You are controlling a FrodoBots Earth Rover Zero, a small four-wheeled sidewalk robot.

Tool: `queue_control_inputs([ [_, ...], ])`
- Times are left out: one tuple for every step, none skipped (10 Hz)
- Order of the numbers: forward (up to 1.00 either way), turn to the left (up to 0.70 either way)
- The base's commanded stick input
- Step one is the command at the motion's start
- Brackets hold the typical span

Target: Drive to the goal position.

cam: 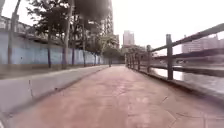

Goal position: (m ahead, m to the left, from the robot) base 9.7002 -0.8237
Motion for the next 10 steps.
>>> queue_control_inputs([
  [1.0, 0.0],
  [1.0, 0.0],
  [1.0, 0.0],
  [1.0, 0.0],
  [1.0, 0.0],
  [1.0, 0.0],
  [1.0, 0.0],
  [1.0, 0.0],
  [1.0, 0.0],
  [1.0, 0.0],
])
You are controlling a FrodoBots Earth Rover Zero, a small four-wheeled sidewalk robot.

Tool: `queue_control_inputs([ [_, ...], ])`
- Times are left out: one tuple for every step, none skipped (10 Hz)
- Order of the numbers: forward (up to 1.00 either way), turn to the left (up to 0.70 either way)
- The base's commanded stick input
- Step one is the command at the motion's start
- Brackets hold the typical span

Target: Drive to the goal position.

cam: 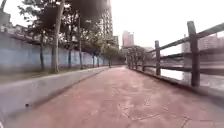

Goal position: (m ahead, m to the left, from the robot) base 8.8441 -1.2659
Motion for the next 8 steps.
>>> queue_control_inputs([
  [1.0, 0.0],
  [1.0, 0.0],
  [1.0, 0.0],
  [1.0, 0.0],
  [1.0, 0.0],
  [1.0, 0.0],
  [1.0, 0.0],
  [1.0, 0.0],
])
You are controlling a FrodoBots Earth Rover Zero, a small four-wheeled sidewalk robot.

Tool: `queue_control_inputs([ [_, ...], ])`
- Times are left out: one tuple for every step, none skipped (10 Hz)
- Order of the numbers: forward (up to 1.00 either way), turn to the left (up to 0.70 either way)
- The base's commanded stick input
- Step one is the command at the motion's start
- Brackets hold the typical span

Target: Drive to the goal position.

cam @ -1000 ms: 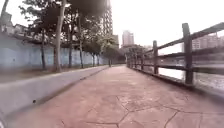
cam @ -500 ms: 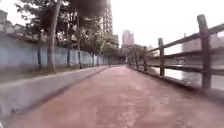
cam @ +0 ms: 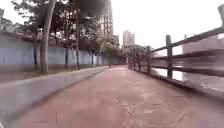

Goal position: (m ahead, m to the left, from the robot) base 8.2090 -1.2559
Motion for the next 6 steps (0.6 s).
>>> queue_control_inputs([
  [1.0, 0.0],
  [1.0, 0.0],
  [1.0, 0.0],
  [1.0, 0.0],
  [1.0, 0.0],
  [1.0, 0.0],
])
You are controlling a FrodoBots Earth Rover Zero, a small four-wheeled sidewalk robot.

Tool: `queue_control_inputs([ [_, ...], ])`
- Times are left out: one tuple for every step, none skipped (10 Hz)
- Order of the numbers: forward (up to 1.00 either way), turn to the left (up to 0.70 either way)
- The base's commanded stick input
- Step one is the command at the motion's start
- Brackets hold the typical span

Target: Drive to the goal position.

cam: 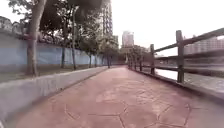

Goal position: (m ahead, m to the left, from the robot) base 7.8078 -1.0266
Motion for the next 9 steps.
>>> queue_control_inputs([
  [1.0, 0.0],
  [1.0, 0.0],
  [1.0, 0.0],
  [1.0, 0.0],
  [1.0, 0.0],
  [1.0, 0.0],
  [1.0, 0.0],
  [1.0, 0.0],
  [1.0, 0.0],
])
